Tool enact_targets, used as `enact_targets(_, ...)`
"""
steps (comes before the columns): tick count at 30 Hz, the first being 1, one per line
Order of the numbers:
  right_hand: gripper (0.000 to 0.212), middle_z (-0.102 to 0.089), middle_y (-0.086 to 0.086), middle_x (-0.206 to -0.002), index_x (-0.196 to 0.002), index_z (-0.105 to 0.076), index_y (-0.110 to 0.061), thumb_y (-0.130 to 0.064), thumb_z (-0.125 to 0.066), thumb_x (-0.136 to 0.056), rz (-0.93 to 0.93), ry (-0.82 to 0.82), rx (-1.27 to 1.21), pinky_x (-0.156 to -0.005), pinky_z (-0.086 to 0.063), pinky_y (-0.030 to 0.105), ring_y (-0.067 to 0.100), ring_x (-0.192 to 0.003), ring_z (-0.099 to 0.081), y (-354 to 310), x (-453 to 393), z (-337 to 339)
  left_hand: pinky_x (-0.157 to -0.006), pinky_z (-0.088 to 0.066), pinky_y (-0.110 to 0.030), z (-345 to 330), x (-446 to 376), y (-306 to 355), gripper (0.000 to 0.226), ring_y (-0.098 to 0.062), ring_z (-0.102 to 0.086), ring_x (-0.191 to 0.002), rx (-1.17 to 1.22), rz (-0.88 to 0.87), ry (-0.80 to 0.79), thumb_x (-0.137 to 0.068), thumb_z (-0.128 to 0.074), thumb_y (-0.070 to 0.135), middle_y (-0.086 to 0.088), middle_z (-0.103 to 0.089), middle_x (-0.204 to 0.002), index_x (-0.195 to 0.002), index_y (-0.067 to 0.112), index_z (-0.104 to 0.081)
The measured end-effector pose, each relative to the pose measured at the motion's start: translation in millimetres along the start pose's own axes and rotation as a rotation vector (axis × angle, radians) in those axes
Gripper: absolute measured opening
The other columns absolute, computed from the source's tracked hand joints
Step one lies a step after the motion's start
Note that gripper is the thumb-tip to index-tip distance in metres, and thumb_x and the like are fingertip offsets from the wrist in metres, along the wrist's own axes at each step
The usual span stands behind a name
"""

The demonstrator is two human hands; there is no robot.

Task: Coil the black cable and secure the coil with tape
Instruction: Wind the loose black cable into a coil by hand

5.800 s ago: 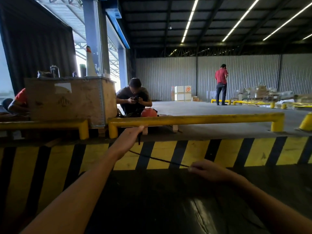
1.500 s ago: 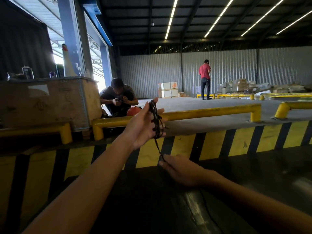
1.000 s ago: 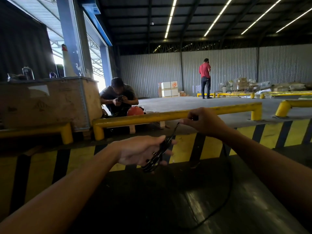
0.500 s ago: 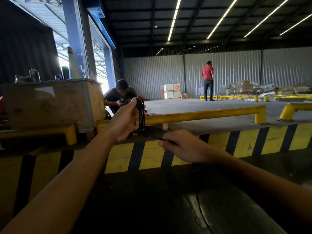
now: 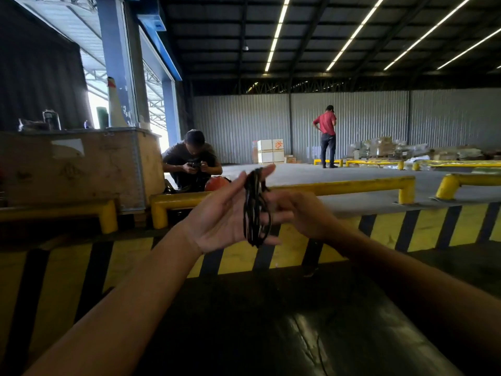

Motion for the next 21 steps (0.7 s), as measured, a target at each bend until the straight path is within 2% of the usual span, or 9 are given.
enact_targets(2,0.027,-0.059,-0.005,-0.077,-0.081,-0.056,-0.026,-0.026,-0.034,-0.097,-0.041,-0.158,-0.059,-0.065,-0.042,0.024,0.007,-0.071,-0.056,-7,20,-43,-0.091,-0.045,-0.065,11,-4,23,0.043,-0.035,-0.054,-0.122,0.058,-0.186,0.129,-0.096,-0.033,0.046,-0.013,-0.057,-0.135,-0.131,0.031,-0.054)
enact_targets(4,0.032,-0.050,-0.010,-0.068,-0.071,-0.048,-0.030,-0.035,-0.030,-0.098,-0.065,-0.259,-0.068,-0.061,-0.036,0.023,0.004,-0.063,-0.050,-14,32,-71,-0.087,-0.049,-0.061,36,-2,30,0.042,-0.030,-0.054,-0.123,-0.011,-0.272,0.345,-0.096,-0.032,0.048,-0.009,-0.056,-0.136,-0.127,0.036,-0.057)
enact_targets(6,0.028,-0.048,-0.011,-0.068,-0.075,-0.047,-0.028,-0.035,-0.032,-0.097,-0.066,-0.357,-0.015,-0.060,-0.034,0.022,0.003,-0.062,-0.047,-16,36,-83,-0.089,-0.046,-0.057,66,9,25,0.041,-0.025,-0.052,-0.123,-0.140,-0.310,0.564,-0.098,-0.029,0.047,-0.006,-0.050,-0.139,-0.129,0.037,-0.054)
enact_targets(8,0.023,-0.052,-0.006,-0.073,-0.086,-0.052,-0.021,-0.033,-0.035,-0.097,-0.060,-0.451,0.083,-0.062,-0.036,0.024,0.007,-0.066,-0.049,-13,39,-83,-0.096,-0.040,-0.055,87,24,13,0.037,-0.022,-0.050,-0.119,-0.304,-0.273,0.716,-0.099,-0.030,0.043,-0.003,-0.051,-0.132,-0.123,0.036,-0.057)
enact_targets(10,0.025,-0.055,-0.001,-0.078,-0.091,-0.057,-0.016,-0.033,-0.039,-0.096,-0.045,-0.497,0.198,-0.066,-0.039,0.026,0.012,-0.071,-0.052,-6,41,-75,-0.098,-0.036,-0.048,101,39,1,0.034,-0.021,-0.046,-0.119,-0.656,-0.115,0.807,-0.099,-0.031,0.042,-0.004,-0.052,-0.128,-0.121,0.033,-0.055)
enact_targets(13,0.022,-0.060,0.003,-0.078,-0.087,-0.062,-0.013,-0.030,-0.048,-0.092,-0.036,-0.461,0.248,-0.064,-0.041,0.023,0.014,-0.071,-0.057,4,40,-44,-0.085,-0.042,-0.036,116,52,-35,0.042,-0.021,-0.052,-0.108,-1.137,0.325,0.724,-0.099,-0.031,0.046,-0.010,-0.055,-0.124,-0.126,0.022,-0.051)
enact_targets(15,0.020,-0.064,0.005,-0.082,-0.091,-0.064,-0.012,-0.029,-0.052,-0.090,-0.052,-0.395,0.273,-0.063,-0.042,0.021,0.011,-0.070,-0.058,13,33,-20,-0.080,-0.044,-0.032,115,62,-66,0.042,-0.021,-0.055,-0.100,-1.126,0.551,0.599,-0.098,-0.033,0.047,-0.008,-0.056,-0.117,-0.128,0.023,-0.051)
enact_targets(18,0.021,-0.062,0.003,-0.073,-0.088,-0.065,-0.011,-0.029,-0.054,-0.089,-0.048,-0.280,0.291,-0.056,-0.038,0.020,0.008,-0.061,-0.054,26,22,-4,-0.089,-0.047,-0.040,90,63,-102,0.042,-0.022,-0.056,-0.112,-0.672,0.605,0.370,-0.096,-0.036,0.048,-0.003,-0.055,-0.129,-0.133,0.030,-0.048)
enact_targets(21,0.024,-0.061,0.001,-0.072,-0.088,-0.063,-0.014,-0.031,-0.047,-0.093,-0.100,-0.146,0.251,-0.055,-0.036,0.021,0.010,-0.062,-0.056,40,23,-5,-0.090,-0.050,-0.050,43,48,-97,0.044,-0.029,-0.052,-0.124,-0.223,0.399,0.095,-0.093,-0.039,0.048,-0.003,-0.056,-0.135,-0.133,0.035,-0.049)
Point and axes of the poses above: each hand's wrist, its own x-axis away from the middle knuckle, its own z-axis out of the back of the hand, y = z × x, the point moved 9 cm from there along -x, towards the middle knuckle
